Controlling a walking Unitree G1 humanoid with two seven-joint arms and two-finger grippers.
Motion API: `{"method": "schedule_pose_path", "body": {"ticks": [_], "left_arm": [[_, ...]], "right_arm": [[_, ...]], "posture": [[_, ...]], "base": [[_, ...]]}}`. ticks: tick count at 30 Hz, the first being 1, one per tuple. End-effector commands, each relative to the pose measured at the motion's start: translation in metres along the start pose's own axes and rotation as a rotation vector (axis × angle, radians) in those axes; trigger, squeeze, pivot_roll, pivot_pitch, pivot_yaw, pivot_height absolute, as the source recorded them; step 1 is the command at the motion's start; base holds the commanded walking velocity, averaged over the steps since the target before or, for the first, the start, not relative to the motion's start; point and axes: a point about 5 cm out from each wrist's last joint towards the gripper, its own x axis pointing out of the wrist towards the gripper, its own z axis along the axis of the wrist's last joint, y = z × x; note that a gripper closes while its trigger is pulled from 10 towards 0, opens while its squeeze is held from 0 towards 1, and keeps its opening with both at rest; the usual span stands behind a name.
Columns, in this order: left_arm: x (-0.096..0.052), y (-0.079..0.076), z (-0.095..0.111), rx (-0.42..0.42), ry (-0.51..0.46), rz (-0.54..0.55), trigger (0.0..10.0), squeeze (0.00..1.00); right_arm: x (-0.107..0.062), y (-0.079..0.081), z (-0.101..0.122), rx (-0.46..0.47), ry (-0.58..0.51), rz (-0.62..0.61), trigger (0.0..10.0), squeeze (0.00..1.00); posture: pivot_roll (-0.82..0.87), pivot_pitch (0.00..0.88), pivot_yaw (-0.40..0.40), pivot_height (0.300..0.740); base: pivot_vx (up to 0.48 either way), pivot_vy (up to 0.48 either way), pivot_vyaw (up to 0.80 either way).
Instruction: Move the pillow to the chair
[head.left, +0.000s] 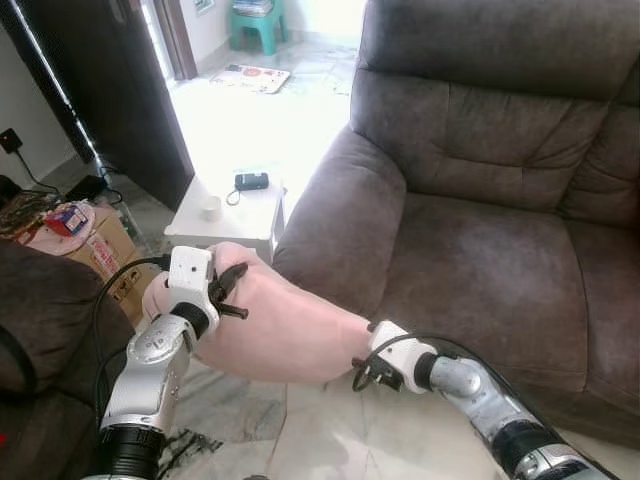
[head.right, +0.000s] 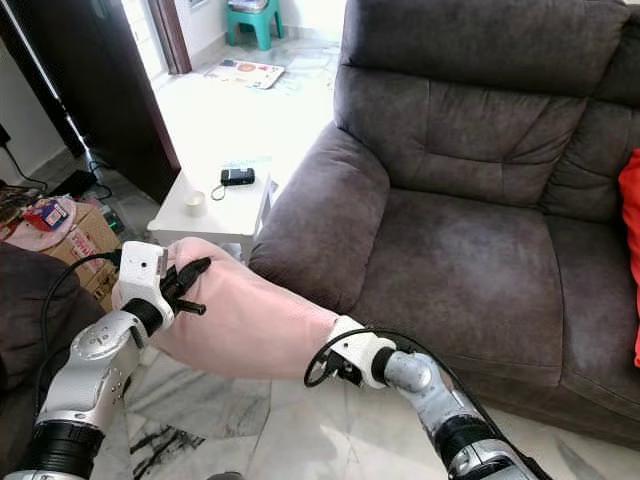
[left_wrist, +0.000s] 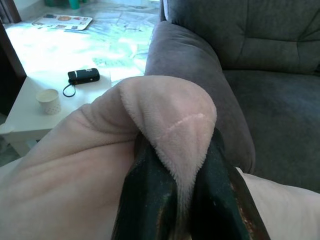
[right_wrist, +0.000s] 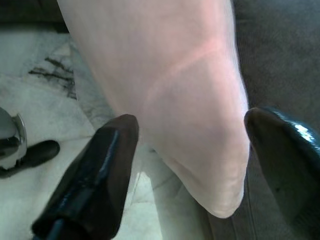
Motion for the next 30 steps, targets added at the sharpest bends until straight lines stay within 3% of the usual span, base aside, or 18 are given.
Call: {"method": "schedule_pose_path", "body": {"ticks": [1, 2, 3, 4, 10, 18, 30], "left_arm": [[0.001, -0.001, 0.030, 0.041, -0.119, -0.036, 10.0, 0.00], [0.001, -0.001, 0.030, 0.041, -0.119, -0.039, 10.0, 0.00], [0.001, -0.001, 0.030, 0.042, -0.118, -0.042, 10.0, 0.00], [0.001, -0.001, 0.030, 0.042, -0.118, -0.044, 10.0, 0.00], [0.000, -0.004, 0.030, 0.043, -0.111, -0.067, 10.0, 0.00], [-0.002, -0.011, 0.031, 0.046, -0.100, -0.118, 10.0, 0.00], [-0.003, -0.012, 0.033, 0.047, -0.098, -0.137, 10.0, 0.00]], "right_arm": [[0.001, 0.001, -0.002, -0.027, 0.024, 0.009, 10.0, 1.00], [0.001, 0.002, -0.003, -0.033, 0.031, 0.010, 10.0, 1.00], [0.001, 0.003, -0.004, -0.034, 0.038, 0.016, 10.0, 0.92], [0.001, 0.004, -0.004, -0.035, 0.041, 0.015, 10.0, 0.00], [0.002, 0.007, -0.012, -0.043, 0.097, 0.011, 10.0, 0.00], [0.004, 0.002, -0.013, -0.034, 0.138, -0.080, 10.0, 0.00], [0.004, 0.012, -0.023, -0.038, 0.207, -0.029, 10.0, 0.00]], "posture": [[0.09, 0.012, 0.015, 0.740], [0.09, 0.012, 0.015, 0.740], [0.09, 0.012, 0.015, 0.740], [0.09, 0.012, 0.015, 0.740], [0.10, 0.020, 0.016, 0.740], [0.10, 0.026, 0.017, 0.740], [0.11, 0.028, 0.015, 0.740]], "base": [[0.000, 0.000, 0.00], [0.000, 0.000, 0.00], [0.000, 0.000, 0.00], [0.000, 0.000, 0.00], [0.000, 0.000, 0.00], [0.000, 0.000, 0.00], [0.000, 0.000, 0.00]]}}
